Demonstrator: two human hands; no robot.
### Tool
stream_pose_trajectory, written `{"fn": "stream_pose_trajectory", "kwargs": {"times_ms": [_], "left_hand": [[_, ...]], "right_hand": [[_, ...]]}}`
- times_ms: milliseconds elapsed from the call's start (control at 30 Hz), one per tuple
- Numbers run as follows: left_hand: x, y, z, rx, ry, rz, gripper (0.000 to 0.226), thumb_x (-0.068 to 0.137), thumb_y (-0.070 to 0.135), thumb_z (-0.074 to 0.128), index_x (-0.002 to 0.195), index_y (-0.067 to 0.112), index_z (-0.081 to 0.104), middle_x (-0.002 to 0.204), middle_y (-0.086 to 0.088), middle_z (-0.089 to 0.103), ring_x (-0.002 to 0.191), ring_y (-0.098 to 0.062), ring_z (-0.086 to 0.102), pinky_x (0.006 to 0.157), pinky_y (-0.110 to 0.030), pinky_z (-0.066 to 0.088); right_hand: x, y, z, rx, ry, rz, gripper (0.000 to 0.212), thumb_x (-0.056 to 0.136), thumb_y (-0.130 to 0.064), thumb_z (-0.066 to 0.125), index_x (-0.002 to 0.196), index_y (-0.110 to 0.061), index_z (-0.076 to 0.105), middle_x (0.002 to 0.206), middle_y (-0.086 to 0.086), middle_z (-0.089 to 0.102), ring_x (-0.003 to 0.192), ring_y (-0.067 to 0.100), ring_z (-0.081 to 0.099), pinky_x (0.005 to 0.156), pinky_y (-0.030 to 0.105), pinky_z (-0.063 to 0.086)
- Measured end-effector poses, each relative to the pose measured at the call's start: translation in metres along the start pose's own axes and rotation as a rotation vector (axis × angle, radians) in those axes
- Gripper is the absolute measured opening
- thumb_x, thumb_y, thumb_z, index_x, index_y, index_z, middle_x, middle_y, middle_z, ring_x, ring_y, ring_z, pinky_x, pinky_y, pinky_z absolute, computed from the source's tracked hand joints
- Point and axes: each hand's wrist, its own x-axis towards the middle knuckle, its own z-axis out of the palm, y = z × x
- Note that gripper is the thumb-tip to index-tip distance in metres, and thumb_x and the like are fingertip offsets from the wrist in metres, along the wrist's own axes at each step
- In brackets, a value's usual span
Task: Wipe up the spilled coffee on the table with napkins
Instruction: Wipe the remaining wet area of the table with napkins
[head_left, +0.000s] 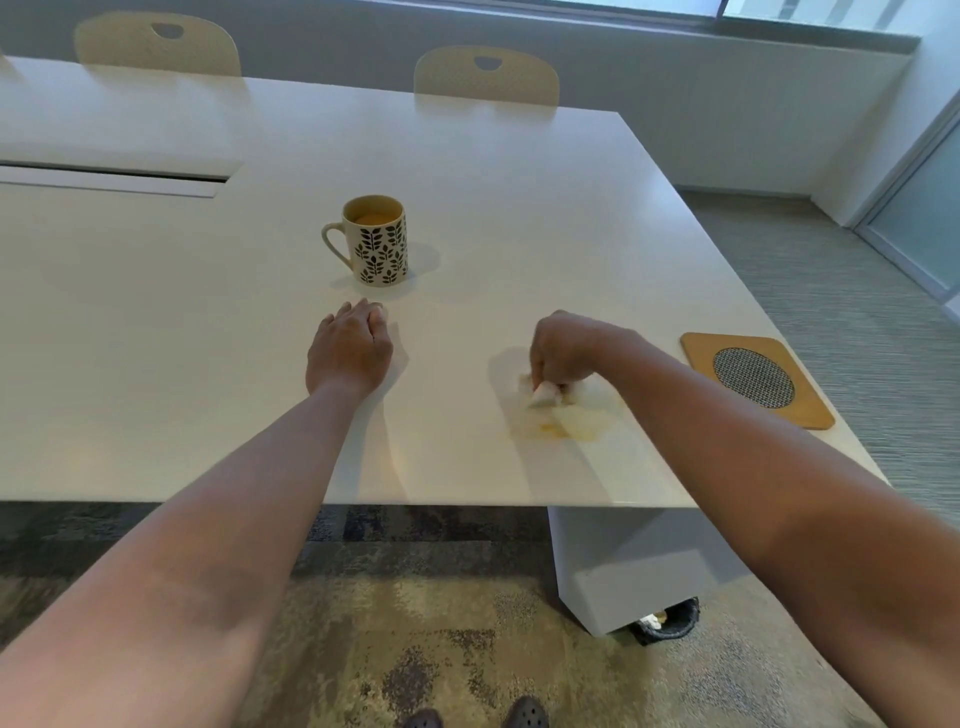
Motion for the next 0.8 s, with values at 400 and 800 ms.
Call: {"fn": "stream_pose_trajectory", "kwargs": {"times_ms": [400,800], "left_hand": [[0.001,0.002,-0.001,0.0,0.008,-0.003,0.04,0.102,0.031,0.027,0.111,0.02,0.064,0.12,-0.01,0.063,0.12,-0.029,0.05,0.099,-0.042,0.037],[0.0,0.002,-0.001,0.02,0.0,0.018,0.039,0.103,0.03,0.025,0.108,0.02,0.063,0.121,-0.009,0.063,0.125,-0.028,0.049,0.103,-0.043,0.036]], "right_hand": [[-0.023,0.008,0.007,-0.044,-0.337,0.319,0.01,0.082,0.006,0.051,0.075,0.005,0.057,0.06,0.015,0.068,0.065,0.026,0.07,0.052,0.031,0.057],[0.007,-0.077,0.007,0.574,-0.076,0.172,0.014,0.092,-0.005,0.048,0.084,-0.001,0.058,0.073,0.007,0.065,0.042,0.014,0.064,0.047,0.019,0.054]]}}
